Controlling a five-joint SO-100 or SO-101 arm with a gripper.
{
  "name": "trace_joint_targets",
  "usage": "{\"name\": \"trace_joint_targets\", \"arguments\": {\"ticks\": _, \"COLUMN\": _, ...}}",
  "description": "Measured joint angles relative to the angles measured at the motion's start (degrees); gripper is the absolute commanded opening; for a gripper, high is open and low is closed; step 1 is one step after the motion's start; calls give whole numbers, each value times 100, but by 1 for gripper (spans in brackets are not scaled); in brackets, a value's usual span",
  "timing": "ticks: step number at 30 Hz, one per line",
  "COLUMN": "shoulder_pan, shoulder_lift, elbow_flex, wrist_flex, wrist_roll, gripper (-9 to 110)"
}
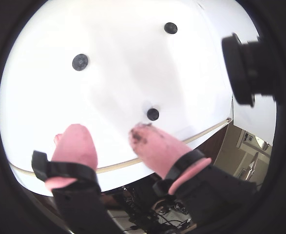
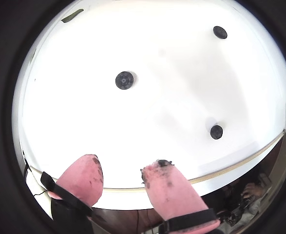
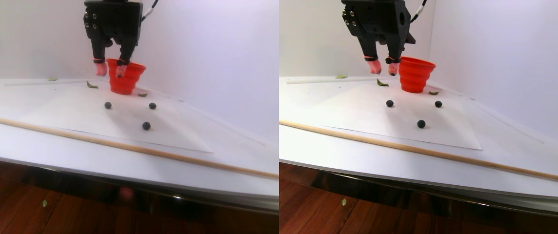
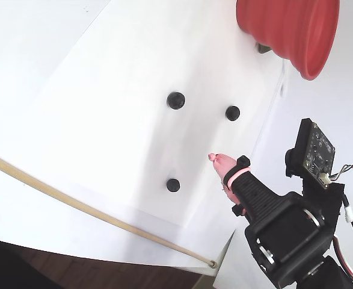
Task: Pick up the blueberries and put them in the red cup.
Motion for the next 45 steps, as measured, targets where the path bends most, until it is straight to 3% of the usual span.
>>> {"name": "trace_joint_targets", "arguments": {"ticks": 45, "shoulder_pan": -167, "shoulder_lift": -2848, "elbow_flex": -1283, "wrist_flex": -1969, "wrist_roll": -325, "gripper": 19}}
